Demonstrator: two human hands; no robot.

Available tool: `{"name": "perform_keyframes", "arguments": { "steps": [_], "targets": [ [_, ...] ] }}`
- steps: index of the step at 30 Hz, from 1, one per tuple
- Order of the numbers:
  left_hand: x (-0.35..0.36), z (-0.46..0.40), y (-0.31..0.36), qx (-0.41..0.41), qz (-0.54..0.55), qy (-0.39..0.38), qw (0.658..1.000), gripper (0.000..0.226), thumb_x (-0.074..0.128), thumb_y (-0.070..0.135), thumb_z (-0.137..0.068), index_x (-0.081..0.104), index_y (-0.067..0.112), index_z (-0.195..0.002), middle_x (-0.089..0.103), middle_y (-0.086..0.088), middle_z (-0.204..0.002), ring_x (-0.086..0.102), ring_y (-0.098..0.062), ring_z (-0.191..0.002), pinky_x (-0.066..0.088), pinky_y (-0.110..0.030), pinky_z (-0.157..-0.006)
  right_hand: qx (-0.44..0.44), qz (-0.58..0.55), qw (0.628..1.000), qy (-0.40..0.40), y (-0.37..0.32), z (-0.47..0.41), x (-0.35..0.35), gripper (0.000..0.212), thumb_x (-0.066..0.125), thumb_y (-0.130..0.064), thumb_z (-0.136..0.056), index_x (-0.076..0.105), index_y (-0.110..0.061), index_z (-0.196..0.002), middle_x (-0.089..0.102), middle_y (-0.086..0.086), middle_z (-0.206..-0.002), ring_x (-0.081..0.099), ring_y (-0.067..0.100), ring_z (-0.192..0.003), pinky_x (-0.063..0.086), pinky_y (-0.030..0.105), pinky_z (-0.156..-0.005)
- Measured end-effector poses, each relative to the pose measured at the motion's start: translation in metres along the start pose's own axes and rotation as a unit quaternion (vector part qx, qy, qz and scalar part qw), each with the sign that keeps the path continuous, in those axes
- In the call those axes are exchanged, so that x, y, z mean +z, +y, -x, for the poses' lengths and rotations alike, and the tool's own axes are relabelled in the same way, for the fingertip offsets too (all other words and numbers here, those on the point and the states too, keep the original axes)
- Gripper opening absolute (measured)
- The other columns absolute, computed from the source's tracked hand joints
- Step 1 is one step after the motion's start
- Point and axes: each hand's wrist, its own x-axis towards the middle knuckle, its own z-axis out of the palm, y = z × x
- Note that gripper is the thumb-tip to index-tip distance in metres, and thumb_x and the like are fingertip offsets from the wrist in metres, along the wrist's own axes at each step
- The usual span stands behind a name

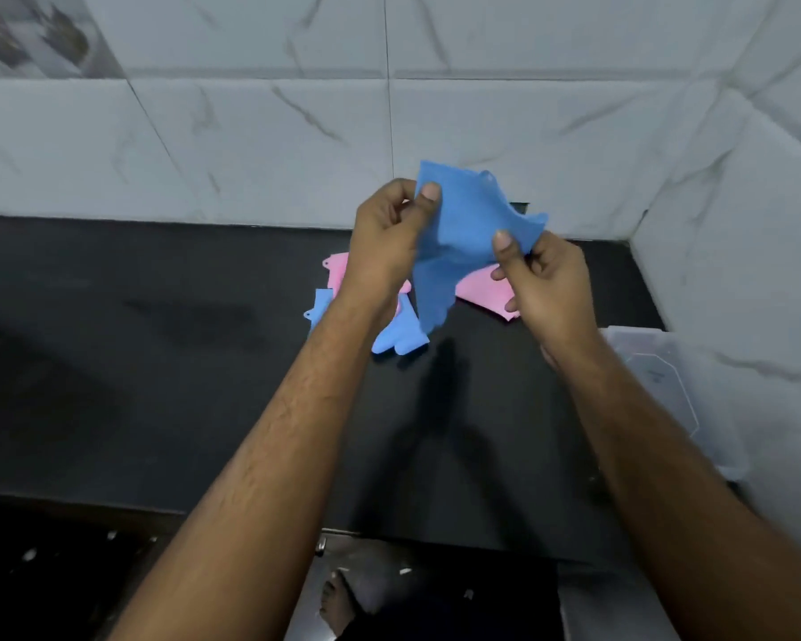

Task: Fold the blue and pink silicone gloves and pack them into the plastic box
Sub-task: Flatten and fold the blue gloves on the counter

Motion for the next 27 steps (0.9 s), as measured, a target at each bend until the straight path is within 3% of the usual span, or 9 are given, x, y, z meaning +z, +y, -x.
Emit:
{"name": "perform_keyframes", "arguments": {
  "steps": [3, 7, 12, 15, 17, 19, 23, 25, 27],
  "targets": [
    [-0.005, 0.025, -0.028, 0.000, -0.024, -0.010, 1.000, 0.036, 0.061, 0.031, -0.103, 0.062, -0.005, -0.099, 0.063, -0.013, -0.086, 0.057, -0.021, -0.080, 0.045, -0.037, -0.077, -0.044, 0.062, 0.996, -0.045, 0.024, 0.028, -0.016, 0.009, 0.067, -0.040, -0.096, 0.069, -0.035, -0.089, 0.070, -0.016, -0.084, 0.063, -0.006, -0.084, 0.055, 0.030, -0.067],
    [-0.009, 0.084, -0.097, -0.063, -0.078, -0.041, 0.994, 0.027, 0.061, 0.023, -0.102, 0.063, 0.001, -0.086, 0.059, -0.005, -0.075, 0.054, -0.006, -0.067, 0.043, -0.025, -0.067, 0.017, 0.174, 0.972, -0.159, 0.073, 0.086, -0.039, 0.014, 0.070, -0.039, -0.093, 0.071, -0.027, -0.085, 0.065, -0.019, -0.085, 0.064, -0.002, -0.079, 0.045, 0.013, -0.068],
    [-0.029, 0.161, -0.173, -0.162, -0.151, -0.101, 0.970, 0.057, 0.061, 0.053, -0.096, 0.054, -0.001, -0.077, 0.047, -0.002, -0.069, 0.043, -0.015, -0.066, 0.035, -0.034, -0.063, 0.133, 0.293, 0.877, -0.358, 0.115, 0.144, -0.049, 0.002, 0.075, -0.029, -0.090, 0.076, -0.027, -0.090, 0.060, -0.015, -0.099, 0.062, 0.009, -0.093, 0.053, 0.035, -0.084],
    [-0.034, 0.184, -0.187, -0.160, -0.194, -0.118, 0.961, 0.062, 0.053, 0.066, -0.095, 0.054, 0.009, -0.074, 0.046, 0.007, -0.066, 0.043, -0.009, -0.063, 0.034, -0.035, -0.061, 0.094, 0.350, 0.831, -0.422, 0.117, 0.154, -0.049, 0.051, 0.061, 0.007, -0.087, 0.071, -0.029, -0.122, 0.047, -0.016, -0.117, 0.050, 0.012, -0.112, 0.047, 0.030, -0.095],
    [-0.031, 0.183, -0.186, -0.153, -0.177, -0.109, 0.966, 0.055, 0.045, 0.060, -0.102, 0.065, 0.015, -0.076, 0.066, 0.009, -0.072, 0.060, -0.014, -0.067, 0.047, -0.035, -0.067, 0.095, 0.373, 0.802, -0.456, 0.110, 0.149, -0.052, 0.063, 0.048, 0.005, -0.083, 0.065, -0.034, -0.129, 0.046, -0.017, -0.124, 0.047, 0.015, -0.114, 0.048, 0.036, -0.094],
    [-0.027, 0.175, -0.187, -0.164, -0.140, -0.087, 0.973, 0.057, 0.039, 0.052, -0.106, 0.071, 0.009, -0.085, 0.076, -0.006, -0.083, 0.072, -0.027, -0.078, 0.055, -0.031, -0.077, 0.127, 0.379, 0.791, -0.464, 0.104, 0.140, -0.055, 0.049, 0.043, -0.023, -0.086, 0.065, -0.037, -0.127, 0.055, -0.015, -0.130, 0.053, 0.016, -0.117, 0.048, 0.038, -0.094],
    [-0.025, 0.151, -0.191, -0.112, -0.219, -0.077, 0.966, 0.038, 0.048, 0.039, -0.108, 0.070, 0.017, -0.086, 0.075, 0.003, -0.087, 0.073, -0.014, -0.079, 0.056, -0.030, -0.076, 0.041, 0.448, 0.807, -0.382, 0.104, 0.124, -0.041, 0.046, 0.049, -0.010, -0.099, 0.062, -0.037, -0.134, 0.061, -0.010, -0.132, 0.059, 0.017, -0.116, 0.055, 0.041, -0.092],
    [-0.027, 0.138, -0.192, -0.089, -0.250, -0.061, 0.962, 0.024, 0.055, 0.032, -0.106, 0.069, 0.020, -0.090, 0.073, 0.007, -0.088, 0.071, -0.013, -0.081, 0.055, -0.029, -0.077, 0.025, 0.430, 0.837, -0.339, 0.107, 0.119, -0.023, 0.039, 0.052, -0.018, -0.103, 0.059, -0.031, -0.139, 0.057, -0.008, -0.132, 0.057, 0.017, -0.116, 0.056, 0.042, -0.088],
    [-0.028, 0.125, -0.193, -0.084, -0.251, -0.036, 0.964, 0.014, 0.059, 0.028, -0.104, 0.069, 0.021, -0.095, 0.072, 0.008, -0.089, 0.069, -0.013, -0.083, 0.054, -0.024, -0.076, 0.042, 0.443, 0.828, -0.341, 0.110, 0.115, -0.007, 0.037, 0.052, -0.026, -0.103, 0.057, -0.028, -0.140, 0.054, -0.007, -0.132, 0.057, 0.018, -0.116, 0.057, 0.044, -0.087]
  ]
}}
